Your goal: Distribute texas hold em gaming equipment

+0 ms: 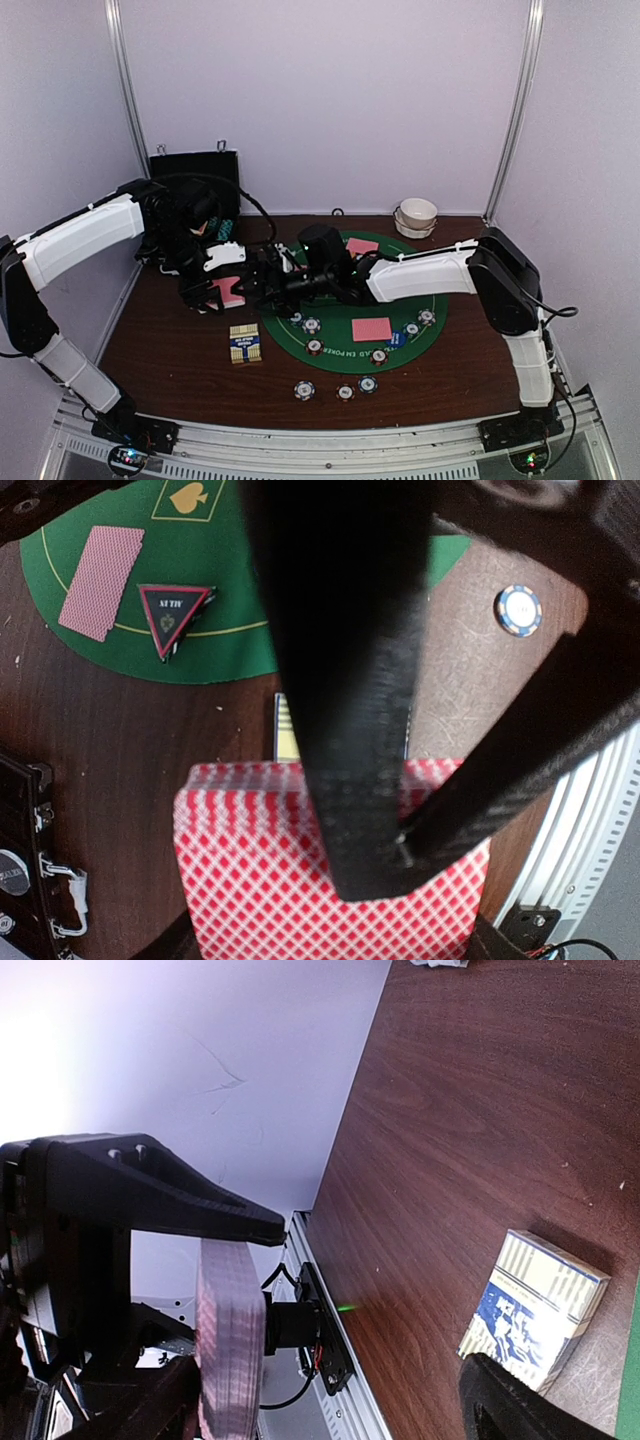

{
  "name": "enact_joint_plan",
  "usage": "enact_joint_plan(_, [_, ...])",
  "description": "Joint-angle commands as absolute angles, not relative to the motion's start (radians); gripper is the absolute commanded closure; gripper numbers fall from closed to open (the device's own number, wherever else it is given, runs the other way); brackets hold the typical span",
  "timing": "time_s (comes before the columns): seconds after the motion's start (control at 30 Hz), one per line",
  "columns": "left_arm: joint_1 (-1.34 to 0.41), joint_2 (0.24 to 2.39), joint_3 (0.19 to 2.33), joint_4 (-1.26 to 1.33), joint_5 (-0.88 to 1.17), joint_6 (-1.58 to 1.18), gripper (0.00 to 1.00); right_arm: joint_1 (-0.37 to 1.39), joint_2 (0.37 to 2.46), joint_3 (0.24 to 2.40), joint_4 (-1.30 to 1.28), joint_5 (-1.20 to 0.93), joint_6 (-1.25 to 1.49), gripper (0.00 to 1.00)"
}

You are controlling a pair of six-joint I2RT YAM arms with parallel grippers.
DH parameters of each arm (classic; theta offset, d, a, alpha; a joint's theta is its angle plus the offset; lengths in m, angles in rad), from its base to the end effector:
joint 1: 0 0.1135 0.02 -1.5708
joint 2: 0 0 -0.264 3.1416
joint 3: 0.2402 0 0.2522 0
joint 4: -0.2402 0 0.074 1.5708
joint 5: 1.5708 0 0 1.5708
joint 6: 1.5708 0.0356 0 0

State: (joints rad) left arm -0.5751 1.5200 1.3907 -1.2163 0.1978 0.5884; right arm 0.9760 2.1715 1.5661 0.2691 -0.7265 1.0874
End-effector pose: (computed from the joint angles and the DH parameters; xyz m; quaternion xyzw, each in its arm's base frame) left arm 0.2325 -0.1590 0.2989 0.5526 0.8201 -0.0974 0.1125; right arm 0.2605 0.4272 0.2080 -0.1629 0.7725 0.6130 0.0291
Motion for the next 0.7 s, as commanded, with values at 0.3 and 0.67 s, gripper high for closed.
enact_joint_plan(0.3, [-0.589,1.523,1.414,-1.206,0.218,0.596,1.00,0.938,2.048,1.338,0.550,-0.686,1.154,0.09])
enact_joint_plan(0.67, [-0.589,1.525,1.439,-1.222,0.228,0.590,1.00,0.970,2.124,1.417,0.694,-0.763,1.206,0.10])
